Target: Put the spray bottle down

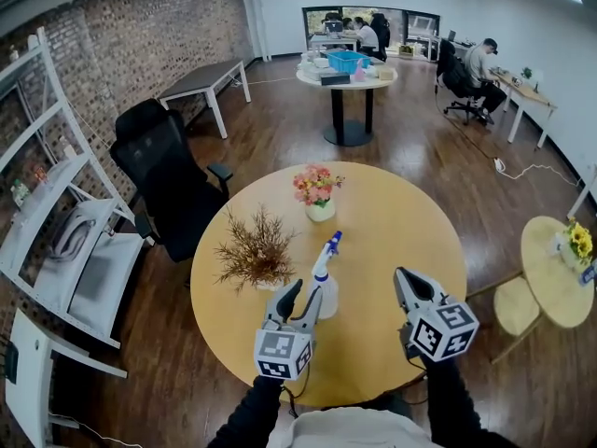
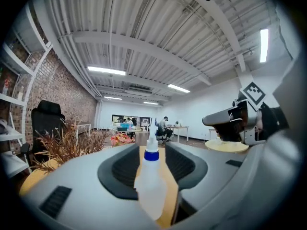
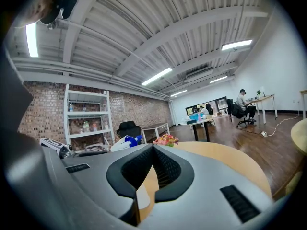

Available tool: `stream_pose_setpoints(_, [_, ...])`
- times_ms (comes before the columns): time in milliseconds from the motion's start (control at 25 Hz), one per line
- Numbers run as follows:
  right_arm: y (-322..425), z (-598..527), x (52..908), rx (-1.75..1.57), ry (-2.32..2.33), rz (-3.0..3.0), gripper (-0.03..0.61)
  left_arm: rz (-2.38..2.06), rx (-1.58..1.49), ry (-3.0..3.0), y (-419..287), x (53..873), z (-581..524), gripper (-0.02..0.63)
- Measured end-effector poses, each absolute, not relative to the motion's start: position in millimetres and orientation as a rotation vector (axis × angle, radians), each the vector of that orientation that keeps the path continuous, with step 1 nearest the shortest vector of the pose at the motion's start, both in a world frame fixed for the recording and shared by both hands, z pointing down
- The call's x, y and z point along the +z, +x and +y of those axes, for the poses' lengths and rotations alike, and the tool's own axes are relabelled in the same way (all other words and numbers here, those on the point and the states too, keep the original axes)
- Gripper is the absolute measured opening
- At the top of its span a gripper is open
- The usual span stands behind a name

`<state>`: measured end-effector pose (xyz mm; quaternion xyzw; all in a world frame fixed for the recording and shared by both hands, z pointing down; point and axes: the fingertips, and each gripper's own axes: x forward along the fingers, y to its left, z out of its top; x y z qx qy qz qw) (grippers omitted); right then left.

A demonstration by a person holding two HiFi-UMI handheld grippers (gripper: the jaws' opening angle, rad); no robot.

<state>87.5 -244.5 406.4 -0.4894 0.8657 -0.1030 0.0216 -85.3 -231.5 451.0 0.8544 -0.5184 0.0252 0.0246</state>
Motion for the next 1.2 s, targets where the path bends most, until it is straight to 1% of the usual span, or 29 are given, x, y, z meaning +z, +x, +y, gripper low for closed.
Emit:
stream_pose_setpoints(40, [86, -243, 405, -0.320, -1.494, 2.680, -0.020, -1.611, 0.089, 2.628, -89, 450, -227, 0.118])
stream_pose_setpoints(120, [82, -240, 403, -0.318, -1.452, 2.675, -0.020, -1.634, 0.126, 2.577, -96, 451, -221, 0.054])
stream_pose_setpoints(160, [80, -238, 402, -0.310, -1.440, 2.677, -0.020, -1.636, 0.141, 2.550, -100, 450, -218, 0.029])
stream_pose_setpoints(240, [77, -236, 401, -0.285, -1.441, 2.682, -0.020, -1.616, 0.142, 2.513, -106, 447, -214, 0.003])
stream_pose_setpoints(560, [70, -230, 395, -0.243, -1.458, 2.674, -0.021, -1.555, 0.160, 2.483, -113, 444, -204, -0.008])
stream_pose_setpoints(1200, [61, -226, 400, -0.229, -1.439, 2.727, -0.023, -1.528, 0.173, 2.486, -111, 444, -200, -0.008])
